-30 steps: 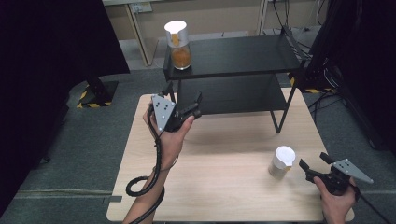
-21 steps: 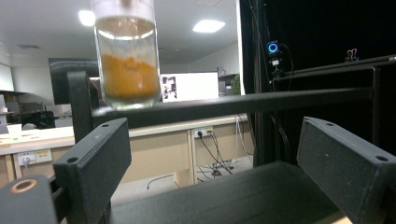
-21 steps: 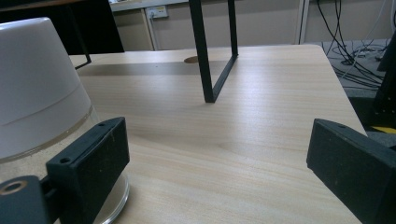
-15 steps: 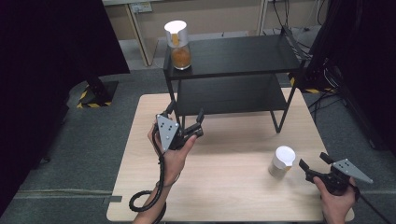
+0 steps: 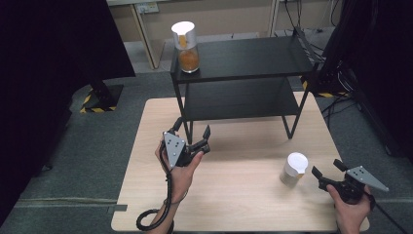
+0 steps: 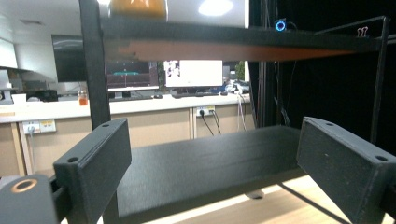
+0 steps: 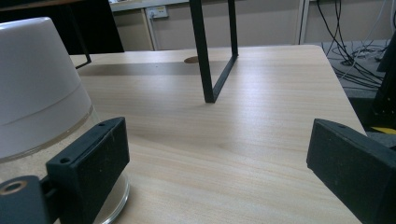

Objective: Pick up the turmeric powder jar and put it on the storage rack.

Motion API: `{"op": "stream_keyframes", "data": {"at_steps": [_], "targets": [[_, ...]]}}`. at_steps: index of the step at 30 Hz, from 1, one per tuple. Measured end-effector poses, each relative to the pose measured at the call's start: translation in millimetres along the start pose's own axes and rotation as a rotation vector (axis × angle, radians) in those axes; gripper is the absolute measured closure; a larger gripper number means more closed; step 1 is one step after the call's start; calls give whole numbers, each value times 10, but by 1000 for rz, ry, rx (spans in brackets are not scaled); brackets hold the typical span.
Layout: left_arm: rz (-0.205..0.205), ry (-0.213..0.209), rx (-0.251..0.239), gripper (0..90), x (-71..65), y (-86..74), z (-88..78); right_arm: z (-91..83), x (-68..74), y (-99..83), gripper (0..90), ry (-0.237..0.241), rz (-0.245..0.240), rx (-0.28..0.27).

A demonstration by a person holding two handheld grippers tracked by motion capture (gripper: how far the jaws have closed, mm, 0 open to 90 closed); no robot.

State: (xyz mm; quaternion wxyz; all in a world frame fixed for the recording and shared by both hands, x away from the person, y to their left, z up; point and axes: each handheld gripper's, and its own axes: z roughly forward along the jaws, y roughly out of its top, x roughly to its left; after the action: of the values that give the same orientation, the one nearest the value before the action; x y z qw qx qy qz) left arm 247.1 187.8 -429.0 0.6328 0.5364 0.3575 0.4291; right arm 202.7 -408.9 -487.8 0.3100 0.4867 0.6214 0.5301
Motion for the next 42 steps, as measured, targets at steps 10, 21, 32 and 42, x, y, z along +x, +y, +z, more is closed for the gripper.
{"op": "stream_keyframes", "data": {"at_steps": [10, 21, 32, 42], "targets": [[-6, 21, 46, 95, 11, -168, -83, 0, 1, 0, 60, 1, -1, 0], [-26, 24, 109, 95, 30, -397, -169, 2, 5, 1, 60, 1, -2, 1], [-73, 18, 171, 95, 91, -589, -253, -1, 8, -4, 60, 2, -7, -2], [-111, 6, 231, 93, 135, -809, -261, -6, 7, -12, 60, 4, -6, -5]]}}
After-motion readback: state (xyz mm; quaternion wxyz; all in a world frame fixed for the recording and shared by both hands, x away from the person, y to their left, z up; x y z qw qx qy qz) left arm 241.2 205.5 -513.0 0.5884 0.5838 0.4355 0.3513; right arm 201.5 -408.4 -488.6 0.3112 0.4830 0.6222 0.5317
